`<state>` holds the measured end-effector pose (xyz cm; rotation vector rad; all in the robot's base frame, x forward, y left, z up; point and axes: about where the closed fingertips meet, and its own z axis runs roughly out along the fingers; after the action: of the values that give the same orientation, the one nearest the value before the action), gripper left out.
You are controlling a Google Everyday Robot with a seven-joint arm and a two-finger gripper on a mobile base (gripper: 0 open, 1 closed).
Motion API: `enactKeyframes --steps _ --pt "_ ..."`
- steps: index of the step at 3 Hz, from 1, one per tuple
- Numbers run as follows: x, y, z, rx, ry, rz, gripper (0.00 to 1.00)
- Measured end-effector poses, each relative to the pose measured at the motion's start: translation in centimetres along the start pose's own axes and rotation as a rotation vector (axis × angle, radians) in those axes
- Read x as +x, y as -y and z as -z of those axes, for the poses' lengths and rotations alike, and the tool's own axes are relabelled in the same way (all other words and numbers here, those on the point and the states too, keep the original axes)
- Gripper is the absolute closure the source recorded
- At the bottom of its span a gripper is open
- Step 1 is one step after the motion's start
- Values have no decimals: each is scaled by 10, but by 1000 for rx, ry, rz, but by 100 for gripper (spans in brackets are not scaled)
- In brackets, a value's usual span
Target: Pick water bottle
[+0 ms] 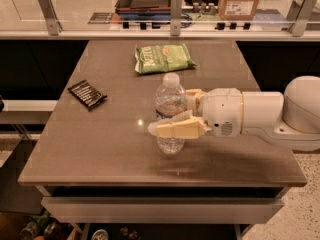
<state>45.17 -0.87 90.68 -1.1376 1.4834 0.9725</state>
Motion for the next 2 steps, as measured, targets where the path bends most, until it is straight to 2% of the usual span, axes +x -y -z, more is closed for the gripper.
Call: enactKeyframes --steps 2 --pt "-13 1 -10 -24 16 28 85"
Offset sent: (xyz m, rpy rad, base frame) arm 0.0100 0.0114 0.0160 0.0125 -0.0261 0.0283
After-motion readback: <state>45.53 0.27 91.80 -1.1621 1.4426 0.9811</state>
